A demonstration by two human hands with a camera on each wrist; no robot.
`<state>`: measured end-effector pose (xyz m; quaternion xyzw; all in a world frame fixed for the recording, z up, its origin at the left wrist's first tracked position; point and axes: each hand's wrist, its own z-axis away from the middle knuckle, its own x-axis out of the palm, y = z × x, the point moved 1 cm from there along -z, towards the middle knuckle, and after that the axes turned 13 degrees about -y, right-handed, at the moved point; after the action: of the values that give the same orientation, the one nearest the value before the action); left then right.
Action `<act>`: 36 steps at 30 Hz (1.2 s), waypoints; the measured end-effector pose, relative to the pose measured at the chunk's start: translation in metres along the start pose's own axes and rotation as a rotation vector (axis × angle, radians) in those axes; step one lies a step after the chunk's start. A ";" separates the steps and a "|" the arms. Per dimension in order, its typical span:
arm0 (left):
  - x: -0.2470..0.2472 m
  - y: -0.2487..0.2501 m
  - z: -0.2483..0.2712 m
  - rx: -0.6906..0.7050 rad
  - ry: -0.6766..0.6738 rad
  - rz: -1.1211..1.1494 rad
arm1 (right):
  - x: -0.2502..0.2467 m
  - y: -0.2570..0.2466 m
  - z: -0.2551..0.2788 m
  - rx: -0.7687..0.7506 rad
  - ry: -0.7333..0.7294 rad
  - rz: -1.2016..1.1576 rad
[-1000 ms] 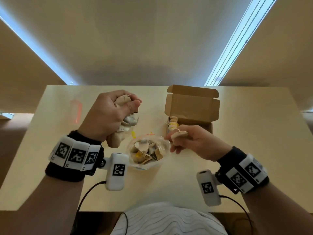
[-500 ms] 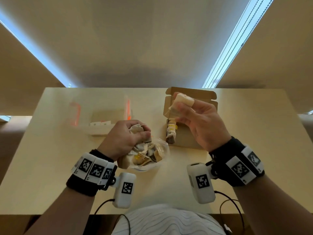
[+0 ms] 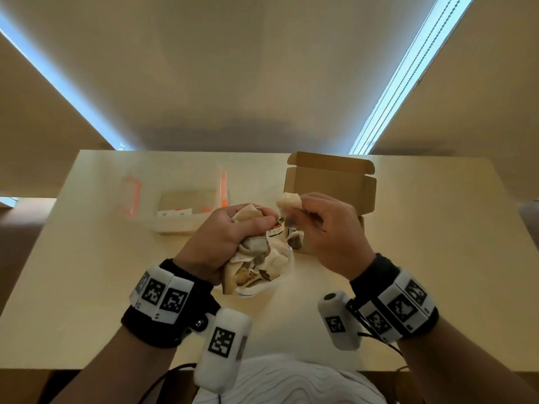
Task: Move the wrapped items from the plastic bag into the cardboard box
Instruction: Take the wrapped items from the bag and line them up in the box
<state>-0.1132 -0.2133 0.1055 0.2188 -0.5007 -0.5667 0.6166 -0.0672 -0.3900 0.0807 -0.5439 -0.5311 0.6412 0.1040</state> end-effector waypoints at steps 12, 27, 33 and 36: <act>0.005 -0.003 -0.016 -0.270 0.012 0.186 | 0.004 0.002 0.013 -0.292 -0.006 0.247; -0.030 -0.024 -0.007 -0.173 0.195 -0.018 | 0.035 0.167 -0.008 0.846 -0.081 -0.587; -0.041 -0.030 0.000 -0.164 0.231 -0.049 | 0.069 0.209 -0.012 0.949 -0.270 -0.440; -0.048 -0.032 0.000 -0.177 0.260 -0.059 | 0.073 0.219 -0.013 0.978 -0.322 -0.415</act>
<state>-0.1218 -0.1776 0.0616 0.2498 -0.3583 -0.5932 0.6762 0.0129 -0.4218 -0.1341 -0.2113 -0.2765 0.8543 0.3861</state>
